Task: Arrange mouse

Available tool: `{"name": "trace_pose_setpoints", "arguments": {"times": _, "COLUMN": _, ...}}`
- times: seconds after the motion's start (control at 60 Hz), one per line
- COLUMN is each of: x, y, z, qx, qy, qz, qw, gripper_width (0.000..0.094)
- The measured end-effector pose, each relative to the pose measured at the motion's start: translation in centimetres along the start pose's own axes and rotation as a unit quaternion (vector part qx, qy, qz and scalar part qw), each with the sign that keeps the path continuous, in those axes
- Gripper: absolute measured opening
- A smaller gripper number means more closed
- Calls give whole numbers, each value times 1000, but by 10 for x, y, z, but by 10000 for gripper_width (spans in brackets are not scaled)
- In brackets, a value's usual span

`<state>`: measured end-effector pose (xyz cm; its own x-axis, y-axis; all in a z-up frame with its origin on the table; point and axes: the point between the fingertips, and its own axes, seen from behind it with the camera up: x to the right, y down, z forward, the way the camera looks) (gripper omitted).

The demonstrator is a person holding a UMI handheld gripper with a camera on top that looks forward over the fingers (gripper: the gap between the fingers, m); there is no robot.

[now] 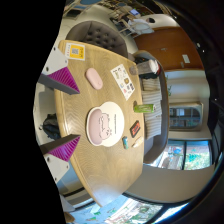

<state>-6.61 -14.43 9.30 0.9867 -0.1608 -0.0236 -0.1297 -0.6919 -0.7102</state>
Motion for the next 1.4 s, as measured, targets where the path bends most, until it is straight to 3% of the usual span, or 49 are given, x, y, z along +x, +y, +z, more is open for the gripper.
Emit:
{"name": "trace_pose_setpoints", "arguments": {"times": 0.25, "x": 17, "y": -1, "z": -6, "qx": -9, "qy": 6, "qz": -5, "qw": 1000, "gripper_width": 850}}
{"name": "trace_pose_setpoints", "arguments": {"times": 0.433, "x": -2, "y": 10, "z": 10, "qx": -4, "qy": -49, "qz": -48, "qw": 998, "gripper_width": 840}}
{"name": "trace_pose_setpoints", "arguments": {"times": 0.717, "x": -111, "y": 32, "z": 92, "qx": 17, "qy": -145, "qz": -47, "qw": 988, "gripper_width": 841}}
{"name": "trace_pose_setpoints", "arguments": {"times": 0.8, "x": -130, "y": 39, "z": 115, "qx": 11, "qy": -137, "qz": -44, "qw": 990, "gripper_width": 843}}
{"name": "trace_pose_setpoints", "arguments": {"times": 0.883, "x": -143, "y": 23, "z": 129, "qx": 42, "qy": -126, "qz": -50, "qw": 990, "gripper_width": 839}}
{"name": "trace_pose_setpoints", "arguments": {"times": 1.017, "x": -166, "y": 4, "z": 149, "qx": 50, "qy": -124, "qz": -47, "qw": 990, "gripper_width": 840}}
{"name": "trace_pose_setpoints", "arguments": {"times": 1.267, "x": -187, "y": -26, "z": 188, "qx": 59, "qy": -79, "qz": -68, "qw": 993, "gripper_width": 826}}
{"name": "trace_pose_setpoints", "arguments": {"times": 1.317, "x": -194, "y": -31, "z": 193, "qx": 64, "qy": -82, "qz": -66, "qw": 992, "gripper_width": 786}}
{"name": "trace_pose_setpoints", "arguments": {"times": 1.4, "x": -196, "y": -35, "z": 197, "qx": 74, "qy": -73, "qz": -61, "qw": 993, "gripper_width": 642}}
